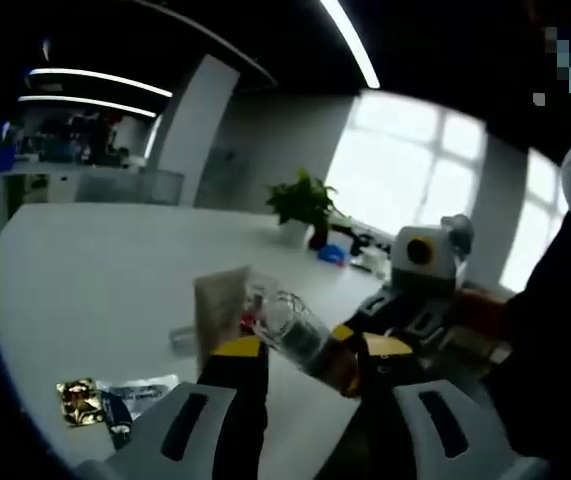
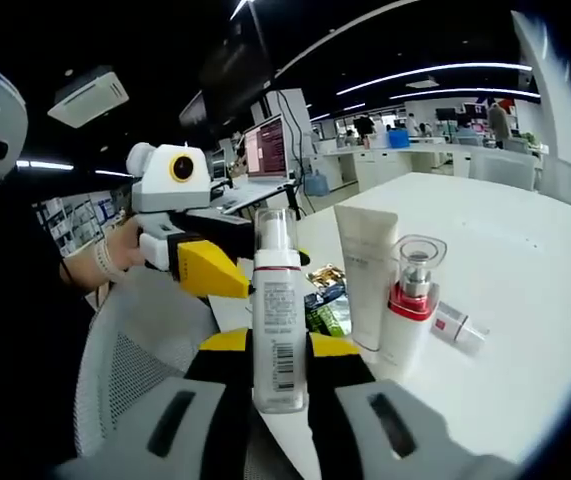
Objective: Arrange the skincare products in the storage area until every visible bottle or jar stands upright without overlapping.
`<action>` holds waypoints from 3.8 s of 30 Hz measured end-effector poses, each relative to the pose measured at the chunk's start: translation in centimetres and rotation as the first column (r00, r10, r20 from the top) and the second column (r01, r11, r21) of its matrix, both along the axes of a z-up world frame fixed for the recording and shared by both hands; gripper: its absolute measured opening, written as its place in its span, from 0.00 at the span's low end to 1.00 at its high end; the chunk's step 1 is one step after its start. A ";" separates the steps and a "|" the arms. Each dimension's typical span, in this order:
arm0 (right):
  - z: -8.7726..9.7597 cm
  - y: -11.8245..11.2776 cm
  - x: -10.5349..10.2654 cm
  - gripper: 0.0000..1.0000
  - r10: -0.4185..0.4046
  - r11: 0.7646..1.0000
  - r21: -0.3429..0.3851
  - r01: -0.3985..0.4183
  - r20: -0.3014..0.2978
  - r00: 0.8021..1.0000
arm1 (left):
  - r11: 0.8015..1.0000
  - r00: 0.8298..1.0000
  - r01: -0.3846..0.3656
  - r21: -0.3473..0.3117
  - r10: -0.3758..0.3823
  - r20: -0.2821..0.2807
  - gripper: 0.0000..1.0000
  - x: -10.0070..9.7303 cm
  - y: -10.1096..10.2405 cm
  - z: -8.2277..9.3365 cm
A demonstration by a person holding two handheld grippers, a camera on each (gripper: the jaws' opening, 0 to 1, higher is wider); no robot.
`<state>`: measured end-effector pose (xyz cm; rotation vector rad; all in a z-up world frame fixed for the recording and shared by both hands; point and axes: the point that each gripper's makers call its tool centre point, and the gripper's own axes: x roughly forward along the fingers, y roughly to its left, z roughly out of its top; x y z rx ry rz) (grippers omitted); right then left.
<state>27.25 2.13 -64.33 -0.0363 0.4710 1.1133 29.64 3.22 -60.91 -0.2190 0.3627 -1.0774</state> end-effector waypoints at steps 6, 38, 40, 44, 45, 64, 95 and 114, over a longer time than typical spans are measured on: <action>-0.1 0.4 0.2 0.18 0.010 1.000 -0.010 -0.010 0.004 1.000 | 1.000 1.000 -0.001 0.000 0.001 0.001 0.30 0.3 -0.2 0.1; -4.5 0.6 1.0 0.18 0.128 0.986 -0.106 -0.130 -0.018 0.992 | 0.964 0.978 0.173 0.202 -0.192 0.080 0.28 -0.3 -2.7 -1.8; -4.6 0.7 1.0 0.18 0.133 0.985 -0.107 -0.135 -0.019 0.991 | 0.963 0.977 0.179 0.202 -0.198 0.077 0.26 -0.4 -3.1 -2.0; -5.3 0.9 1.0 0.18 0.152 0.980 -0.126 -0.153 -0.011 0.988 | 0.957 0.973 0.192 0.216 -0.214 0.083 0.22 -0.4 -3.5 -2.3; -5.5 1.0 1.0 0.18 0.159 0.979 -0.130 -0.159 -0.013 0.987 | 0.955 0.971 0.199 0.221 -0.222 0.085 0.21 -0.4 -3.5 -2.5; -8.3 0.5 2.0 0.20 0.176 0.965 -0.199 -0.169 0.020 0.984 | 0.930 0.958 0.188 0.316 -0.244 0.147 0.19 0.4 -4.2 -5.2; -9.0 -0.1 3.4 0.20 0.108 0.973 -0.208 -0.095 0.048 0.993 | 0.950 0.983 0.084 0.302 -0.127 0.129 0.18 2.2 -3.4 -7.8; -9.6 -0.3 4.2 0.19 0.105 0.969 -0.230 -0.090 0.055 0.993 | 0.953 0.980 0.066 0.296 -0.118 0.162 0.18 2.6 -3.5 -8.2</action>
